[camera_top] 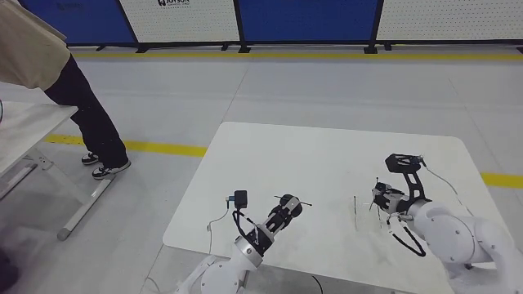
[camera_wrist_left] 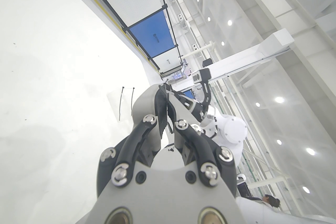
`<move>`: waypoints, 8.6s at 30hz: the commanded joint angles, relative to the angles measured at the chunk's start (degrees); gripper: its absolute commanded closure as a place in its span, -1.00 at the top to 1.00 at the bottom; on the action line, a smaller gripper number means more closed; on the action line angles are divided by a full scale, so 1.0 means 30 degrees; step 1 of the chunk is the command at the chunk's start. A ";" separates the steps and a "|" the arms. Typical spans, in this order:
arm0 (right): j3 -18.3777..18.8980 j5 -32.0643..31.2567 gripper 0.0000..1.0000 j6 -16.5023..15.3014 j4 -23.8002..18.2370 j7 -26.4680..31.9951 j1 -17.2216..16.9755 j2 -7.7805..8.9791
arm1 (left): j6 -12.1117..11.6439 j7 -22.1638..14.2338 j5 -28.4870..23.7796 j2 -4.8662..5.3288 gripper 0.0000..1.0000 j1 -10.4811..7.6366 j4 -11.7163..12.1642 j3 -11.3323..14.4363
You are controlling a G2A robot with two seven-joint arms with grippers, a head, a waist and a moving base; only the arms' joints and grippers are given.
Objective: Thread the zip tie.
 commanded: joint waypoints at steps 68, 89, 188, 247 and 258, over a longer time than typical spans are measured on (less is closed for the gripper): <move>-0.0767 0.2578 -1.00 0.0133 -0.1979 -1.2457 -0.3821 -0.1355 | 0.2110 0.2443 0.0921 -0.0574 -1.00 -0.1873 -0.0024 0.2467; -0.1117 0.5602 -1.00 -0.1896 -0.1496 -1.5462 -0.4417 -0.1822 | 0.2790 0.4264 0.2444 -0.0955 -1.00 -0.3195 0.1113 0.3655; -0.2145 0.5395 -1.00 -0.3037 -0.0162 -1.7262 -0.4828 -0.3552 | 0.2835 0.5363 0.2548 -0.1149 -1.00 -0.3464 0.1320 0.3978; -0.1565 0.4798 -1.00 -0.2965 -0.0111 -1.6999 -0.5096 -0.4203 | 0.2835 0.5363 0.2548 -0.1149 -1.00 -0.3464 0.1320 0.3978; -0.1719 0.5092 -1.00 -0.3254 0.0053 -1.7194 -0.5124 -0.4322 | 0.2835 0.5363 0.2548 -0.1149 -1.00 -0.3464 0.1320 0.3978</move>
